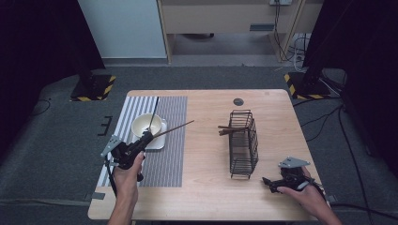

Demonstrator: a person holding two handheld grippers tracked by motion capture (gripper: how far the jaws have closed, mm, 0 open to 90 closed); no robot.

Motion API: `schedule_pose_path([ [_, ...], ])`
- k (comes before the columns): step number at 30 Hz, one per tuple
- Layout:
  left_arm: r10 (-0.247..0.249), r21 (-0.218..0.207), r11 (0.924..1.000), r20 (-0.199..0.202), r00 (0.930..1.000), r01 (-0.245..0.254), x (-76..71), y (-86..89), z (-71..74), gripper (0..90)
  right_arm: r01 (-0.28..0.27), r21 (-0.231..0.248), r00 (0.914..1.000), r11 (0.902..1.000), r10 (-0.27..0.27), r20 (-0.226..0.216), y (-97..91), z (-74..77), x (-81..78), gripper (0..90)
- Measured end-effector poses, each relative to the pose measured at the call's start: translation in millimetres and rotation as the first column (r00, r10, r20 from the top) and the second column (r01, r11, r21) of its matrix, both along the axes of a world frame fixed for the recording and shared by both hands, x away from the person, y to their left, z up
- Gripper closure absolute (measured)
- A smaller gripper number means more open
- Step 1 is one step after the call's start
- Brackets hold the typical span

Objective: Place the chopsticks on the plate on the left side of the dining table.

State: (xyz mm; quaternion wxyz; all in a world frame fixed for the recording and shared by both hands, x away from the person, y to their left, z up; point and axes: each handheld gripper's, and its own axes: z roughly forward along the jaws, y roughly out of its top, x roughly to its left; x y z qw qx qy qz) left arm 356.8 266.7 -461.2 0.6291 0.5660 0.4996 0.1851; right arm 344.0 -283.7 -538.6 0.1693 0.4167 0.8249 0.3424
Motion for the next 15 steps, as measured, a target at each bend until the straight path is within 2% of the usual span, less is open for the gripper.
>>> schedule_pose_path([
  [15,0.05,0.016,0.9986,-0.018,0.9986,-0.05,1.1,16.9,-9.6,83.5,0.001,0.001,1.0,1.0,-0.001,0.0,0.1,0.0,0.0,0.2],
])
